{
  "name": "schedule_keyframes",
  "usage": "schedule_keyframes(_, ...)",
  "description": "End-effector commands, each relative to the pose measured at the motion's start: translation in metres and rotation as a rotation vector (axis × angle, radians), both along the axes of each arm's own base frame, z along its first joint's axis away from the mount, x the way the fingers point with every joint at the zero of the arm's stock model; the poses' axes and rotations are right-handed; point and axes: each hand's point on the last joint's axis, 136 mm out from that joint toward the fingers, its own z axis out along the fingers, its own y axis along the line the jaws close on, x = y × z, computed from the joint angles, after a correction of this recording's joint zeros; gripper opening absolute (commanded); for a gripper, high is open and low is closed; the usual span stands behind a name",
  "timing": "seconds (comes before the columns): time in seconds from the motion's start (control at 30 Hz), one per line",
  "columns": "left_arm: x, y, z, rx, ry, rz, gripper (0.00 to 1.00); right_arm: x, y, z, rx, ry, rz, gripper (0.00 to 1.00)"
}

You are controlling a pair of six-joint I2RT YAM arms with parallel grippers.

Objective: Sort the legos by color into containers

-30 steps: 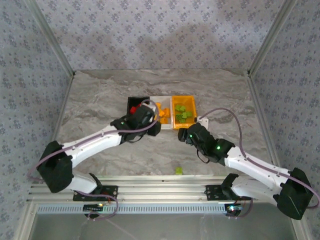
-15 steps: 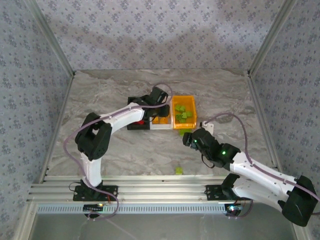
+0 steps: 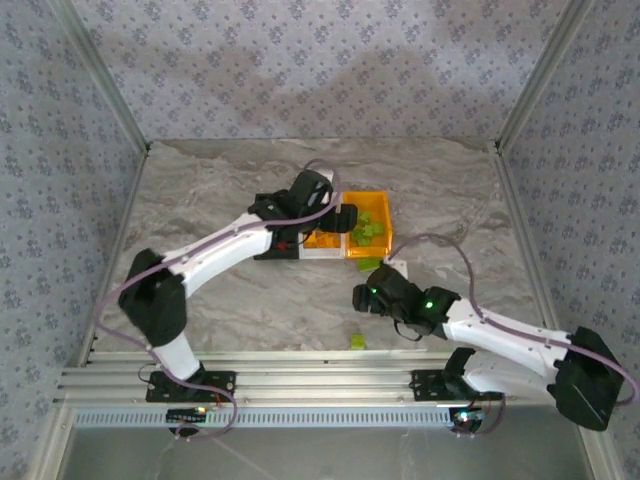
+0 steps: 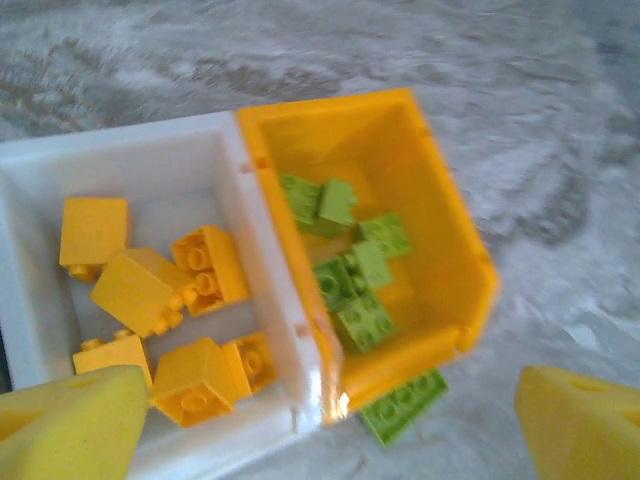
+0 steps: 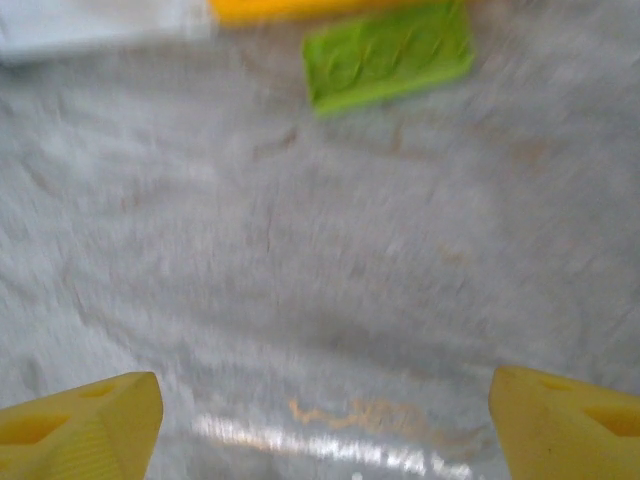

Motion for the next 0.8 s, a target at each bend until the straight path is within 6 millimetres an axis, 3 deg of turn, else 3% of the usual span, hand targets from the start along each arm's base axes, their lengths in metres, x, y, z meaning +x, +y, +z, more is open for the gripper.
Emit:
schedule_keyframes(0.0, -0.028, 0.011, 0.004, -0.017, -0.007, -0.019, 0.99, -0.028, 0.013, -0.016, -0.050, 0.116, 0.083, 0.87)
schedule_keyframes(0.3, -0.086, 0.097, -0.052, 0.018, 0.030, 0.117, 0.99, -0.070, 0.039, -0.040, -0.197, 0.223, 0.240, 0.82)
schedule_keyframes(0.47, -0.103, 0.139, -0.080, 0.064, 0.042, 0.218, 1.00, -0.078, 0.039, -0.051, -0.268, 0.252, 0.262, 0.70)
schedule_keyframes(0.77, -0.112, 0.163, -0.110, 0.113, 0.083, 0.282, 1.00, -0.083, 0.038, -0.057, -0.289, 0.266, 0.266, 0.37)
